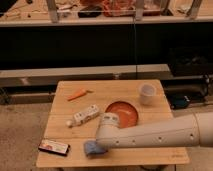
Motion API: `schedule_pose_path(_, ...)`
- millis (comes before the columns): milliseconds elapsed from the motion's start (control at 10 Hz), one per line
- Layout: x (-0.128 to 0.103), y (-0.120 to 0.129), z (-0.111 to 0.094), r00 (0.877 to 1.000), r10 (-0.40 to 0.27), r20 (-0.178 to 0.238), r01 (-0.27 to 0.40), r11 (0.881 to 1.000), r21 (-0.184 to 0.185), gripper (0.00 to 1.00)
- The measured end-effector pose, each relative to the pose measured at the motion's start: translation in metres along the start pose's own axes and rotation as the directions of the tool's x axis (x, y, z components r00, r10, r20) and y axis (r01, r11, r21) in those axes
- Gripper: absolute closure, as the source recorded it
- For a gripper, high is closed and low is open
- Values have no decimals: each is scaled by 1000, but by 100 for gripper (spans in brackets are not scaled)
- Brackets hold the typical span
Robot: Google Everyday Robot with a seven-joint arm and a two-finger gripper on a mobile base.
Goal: Place the white sponge in the ceramic bowl
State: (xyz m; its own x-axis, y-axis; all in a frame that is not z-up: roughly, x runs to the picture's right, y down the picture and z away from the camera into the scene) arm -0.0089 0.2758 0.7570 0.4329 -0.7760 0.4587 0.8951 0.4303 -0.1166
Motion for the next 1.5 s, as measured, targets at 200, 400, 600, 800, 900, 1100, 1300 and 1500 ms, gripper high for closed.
schedule_pose_path(200, 4, -3, -2, 1000, -8, 2, 8, 1000, 19, 83)
schedule_pose_path(400, 9, -2, -6, 1000, -14, 9, 13, 999, 38, 74)
schedule_pose_path(600, 15, 2, -11, 1000, -12, 15, 11, 999, 53, 87)
schedule_pose_path(800, 25, 2, -19, 1000, -14, -4, 14, 998, 62, 100)
schedule_pose_path(900, 29, 3, -25, 1000, -10, -6, 11, 998, 67, 100)
schedule_pose_path(1100, 40, 6, -35, 1000, -6, -17, 7, 997, 80, 100)
schedule_pose_path(1300, 48, 7, -44, 1000, -5, -28, 8, 996, 91, 100)
schedule_pose_path(1500, 56, 6, -50, 999, -6, -50, 11, 995, 101, 100)
